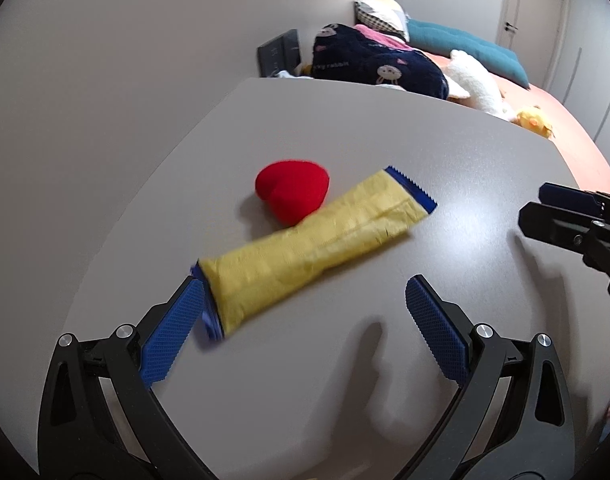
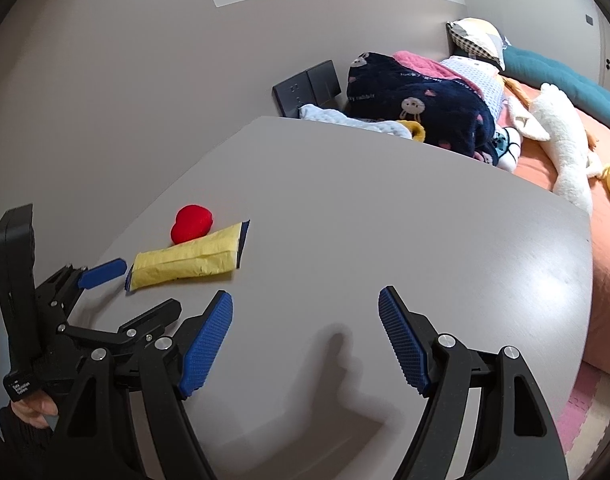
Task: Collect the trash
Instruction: 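Grasp the yellow wrapped tube at its end with the left tool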
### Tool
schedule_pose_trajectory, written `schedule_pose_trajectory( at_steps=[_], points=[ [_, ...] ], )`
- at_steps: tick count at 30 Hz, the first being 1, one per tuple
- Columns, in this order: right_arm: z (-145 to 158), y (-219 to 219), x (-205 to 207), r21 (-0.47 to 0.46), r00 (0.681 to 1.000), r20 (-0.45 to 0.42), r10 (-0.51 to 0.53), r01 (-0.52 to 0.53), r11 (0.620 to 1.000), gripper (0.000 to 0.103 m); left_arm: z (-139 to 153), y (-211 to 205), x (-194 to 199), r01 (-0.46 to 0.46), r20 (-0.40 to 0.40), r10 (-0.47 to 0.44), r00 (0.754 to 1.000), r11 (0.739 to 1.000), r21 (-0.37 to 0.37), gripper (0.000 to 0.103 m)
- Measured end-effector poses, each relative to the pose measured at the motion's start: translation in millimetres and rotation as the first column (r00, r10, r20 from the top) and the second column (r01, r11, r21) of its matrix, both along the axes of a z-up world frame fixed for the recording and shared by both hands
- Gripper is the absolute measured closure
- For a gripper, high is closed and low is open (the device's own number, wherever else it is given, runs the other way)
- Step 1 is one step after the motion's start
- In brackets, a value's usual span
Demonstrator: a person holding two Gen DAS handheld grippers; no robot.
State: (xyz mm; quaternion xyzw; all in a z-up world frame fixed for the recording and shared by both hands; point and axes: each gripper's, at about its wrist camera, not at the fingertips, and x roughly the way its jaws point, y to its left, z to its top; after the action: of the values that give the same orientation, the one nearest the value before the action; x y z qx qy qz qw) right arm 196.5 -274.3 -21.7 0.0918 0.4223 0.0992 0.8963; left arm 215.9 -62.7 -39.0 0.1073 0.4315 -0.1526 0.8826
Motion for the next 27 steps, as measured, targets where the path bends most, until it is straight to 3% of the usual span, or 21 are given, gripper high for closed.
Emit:
schedule_pose_trajectory(
  at_steps=[9,17,19,21,27],
  points=[
    [-4,5,19,0.002,1.0,-0.002,0.005,-0.005,1.0,0.027,-10,-6,23,0.068,-0.01,-0.068,0.998,0.996,0.054,0.007],
    [-6,9,26,0.004,1.0,-0.002,0.008,-0.008,1.0,0.027,-6,-3,27,0.072,0.001,-0.072,0.997,0.997,0.026,0.045],
    [-6,12,27,0.004,1.0,-0.002,0.01,-0.01,1.0,0.027,-5,-3,24,0.069,0.016,-0.07,0.997,0.997,0.033,0.072],
    [-6,14,28,0.004,1.0,-0.001,0.012,-0.012,1.0,0.027,-4,-1,24,0.065,0.018,-0.065,0.998,0.998,0.023,0.078],
    [-3,24,31,0.005,1.0,0.002,0.026,-0.026,1.0,0.027,6,14,18,0.016,0.04,-0.015,0.999,1.0,-0.023,0.081]
  ],
)
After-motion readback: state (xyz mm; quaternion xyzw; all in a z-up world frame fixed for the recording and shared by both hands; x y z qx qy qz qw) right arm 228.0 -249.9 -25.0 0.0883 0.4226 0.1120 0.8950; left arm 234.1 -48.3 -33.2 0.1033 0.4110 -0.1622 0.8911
